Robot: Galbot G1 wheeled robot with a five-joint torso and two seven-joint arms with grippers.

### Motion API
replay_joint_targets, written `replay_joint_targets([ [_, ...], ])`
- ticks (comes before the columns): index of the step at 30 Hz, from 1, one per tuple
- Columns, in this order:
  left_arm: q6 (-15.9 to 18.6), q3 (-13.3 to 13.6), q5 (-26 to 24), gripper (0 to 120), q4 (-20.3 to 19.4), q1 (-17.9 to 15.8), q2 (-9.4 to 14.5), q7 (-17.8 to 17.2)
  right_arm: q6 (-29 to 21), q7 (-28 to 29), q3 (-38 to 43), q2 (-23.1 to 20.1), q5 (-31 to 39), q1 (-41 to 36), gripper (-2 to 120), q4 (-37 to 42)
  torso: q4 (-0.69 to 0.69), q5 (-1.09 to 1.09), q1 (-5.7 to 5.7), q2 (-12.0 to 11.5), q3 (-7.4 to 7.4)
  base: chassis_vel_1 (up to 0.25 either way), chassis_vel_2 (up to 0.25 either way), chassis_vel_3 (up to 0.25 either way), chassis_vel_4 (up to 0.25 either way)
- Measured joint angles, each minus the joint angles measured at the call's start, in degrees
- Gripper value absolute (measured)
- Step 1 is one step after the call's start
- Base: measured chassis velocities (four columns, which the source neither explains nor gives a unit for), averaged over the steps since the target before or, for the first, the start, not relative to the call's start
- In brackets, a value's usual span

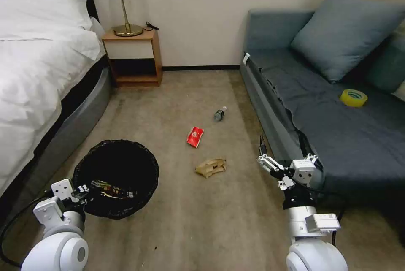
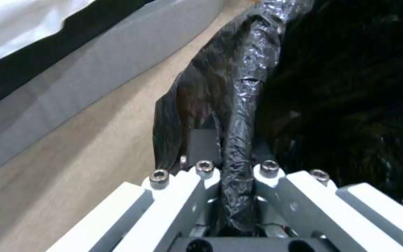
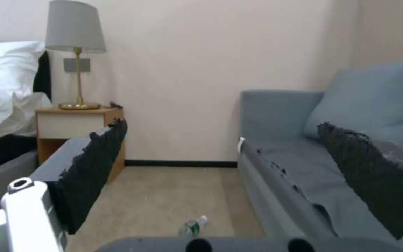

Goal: Pick up the trash bin, then pick up the garbage on the floor and place it into the trash bin.

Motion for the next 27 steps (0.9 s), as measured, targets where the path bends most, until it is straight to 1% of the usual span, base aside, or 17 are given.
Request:
replay_joint_targets([
  [7, -0.02, -0.29, 0.0, 2, 0.32, -0.14, 0.07, -0.05, -0.3, -0.1, -0.14, -0.68, 0.76, 1.26, 100, -1.05, 0.01, 0.0, 0.01, 0.0, 0.0, -0.264, 0.278, 0.265, -0.279],
  [14, -0.03, -0.3, 0.01, 2, 1.13, -0.42, 0.05, -0.08, -0.31, -0.26, -0.33, -1.05, 1.15, 2.56, 100, -2.38, 0.0, 0.0, 0.01, 0.0, 0.0, -0.304, 0.299, 0.32, -0.314],
  [17, -0.03, -0.21, 0.04, 2, 1.41, -0.65, -0.01, -0.08, 0.62, -1.08, -0.35, -1.2, 1.24, 3.36, 100, -3.24, 0.0, 0.0, 0.01, -0.01, 0.01, -0.282, 0.278, 0.263, -0.296],
  [20, -0.04, -0.15, 0.08, 2, 1.6, -0.87, -0.01, -0.07, 1.88, -2.65, -0.32, -1.99, 1.99, 4.8, 100, -4.21, -0.01, 0.0, 0.02, -0.01, 0.02, -0.171, 0.207, 0.217, -0.16],
  [22, -0.04, -0.11, 0.09, 2, 1.82, -0.95, 0.05, -0.04, 2.24, -4.76, -0.42, -4.05, 3.16, 6.85, 100, -5.32, -0.01, 0.0, 0.02, -0.01, 0.02, -0.1, 0.081, 0.087, -0.093],
  [23, -0.04, -0.1, 0.12, 2, 2.0, -0.95, 0.12, -0.1, 1.99, -5.9, -0.86, -6.08, 3.71, 8.19, 100, -6.15, -0.01, 0.01, 0.01, -0.01, 0.01, 0.009, 0.016, 0.015, -0.055],
  [24, -0.04, -0.1, 0.12, 2, 2.0, -0.95, 0.12, -0.1, 1.99, -5.9, -0.86, -6.08, 3.71, 8.19, 100, -6.15, -0.01, 0.01, 0.01, -0.01, 0.01, 0.009, 0.016, 0.015, -0.055],
  [27, -0.04, -0.05, 0.2, 2, 2.26, -0.85, 0.34, -0.14, 0.06, -9.75, -3.33, -14.43, 5.56, 12.17, 100, -9.56, 0.0, 0.0, 0.01, -0.01, 0.0, 0.026, -0.035, -0.024, 0.041],
])
